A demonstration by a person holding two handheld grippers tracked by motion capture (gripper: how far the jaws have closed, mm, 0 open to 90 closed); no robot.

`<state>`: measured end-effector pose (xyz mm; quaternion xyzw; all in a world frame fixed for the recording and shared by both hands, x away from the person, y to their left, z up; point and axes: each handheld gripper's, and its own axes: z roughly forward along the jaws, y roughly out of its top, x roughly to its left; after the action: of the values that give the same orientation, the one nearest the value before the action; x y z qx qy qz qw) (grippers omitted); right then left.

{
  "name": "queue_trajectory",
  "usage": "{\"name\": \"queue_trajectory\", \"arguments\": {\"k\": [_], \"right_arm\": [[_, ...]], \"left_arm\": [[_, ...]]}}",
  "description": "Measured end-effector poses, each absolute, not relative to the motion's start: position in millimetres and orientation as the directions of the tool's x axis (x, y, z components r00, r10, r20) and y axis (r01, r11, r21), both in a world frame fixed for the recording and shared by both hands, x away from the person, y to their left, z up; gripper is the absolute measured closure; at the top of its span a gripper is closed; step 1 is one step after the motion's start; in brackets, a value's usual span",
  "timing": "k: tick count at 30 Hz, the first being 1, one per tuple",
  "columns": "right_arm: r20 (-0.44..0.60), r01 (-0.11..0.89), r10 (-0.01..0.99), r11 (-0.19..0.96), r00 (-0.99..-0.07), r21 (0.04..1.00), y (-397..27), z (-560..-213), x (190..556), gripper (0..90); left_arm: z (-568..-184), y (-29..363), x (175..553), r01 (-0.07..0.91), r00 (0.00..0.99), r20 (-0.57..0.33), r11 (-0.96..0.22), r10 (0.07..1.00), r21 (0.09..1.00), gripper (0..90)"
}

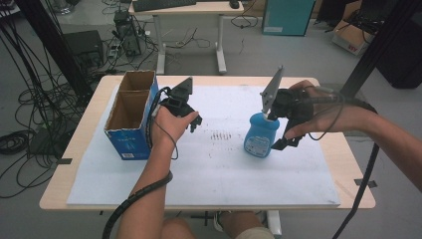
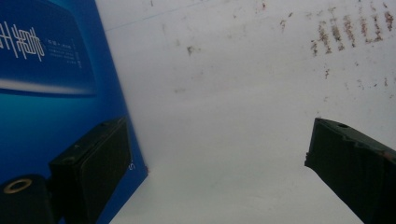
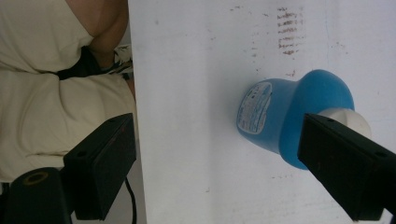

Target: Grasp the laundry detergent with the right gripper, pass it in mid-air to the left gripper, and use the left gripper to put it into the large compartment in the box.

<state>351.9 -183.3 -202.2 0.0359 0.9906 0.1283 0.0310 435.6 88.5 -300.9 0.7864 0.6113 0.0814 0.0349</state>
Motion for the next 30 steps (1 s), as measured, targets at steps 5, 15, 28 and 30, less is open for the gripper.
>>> {"name": "queue_trajectory", "arguments": {"k": [5,15,28,30], "right_arm": [[-0.061,0.105,0.128,0.952,-0.990,0.288,-202.5,-203.6,354.7,11.5],[-0.082,0.197,0.239,0.918,-0.968,0.346,-246.0,-211.7,359.7,10.6],[-0.053,0.309,0.371,0.837,-0.927,0.451,-285.0,-253.2,368.7,9.2],[-0.056,0.321,0.389,0.825,-0.920,0.465,-288.4,-261.0,369.7,8.9]], "left_arm": [[-299.1,90.3,434.4,0.956,0.238,0.085,-0.249,0.968,0.156,6.8],[-297.1,85.5,435.4,0.954,0.247,0.083,-0.258,0.965,0.156,6.8],[-291.0,83.8,435.9,0.951,0.253,0.092,-0.265,0.963,0.158,6.8],[-290.4,83.5,435.7,0.951,0.255,0.094,-0.267,0.962,0.158,6.8]]}}
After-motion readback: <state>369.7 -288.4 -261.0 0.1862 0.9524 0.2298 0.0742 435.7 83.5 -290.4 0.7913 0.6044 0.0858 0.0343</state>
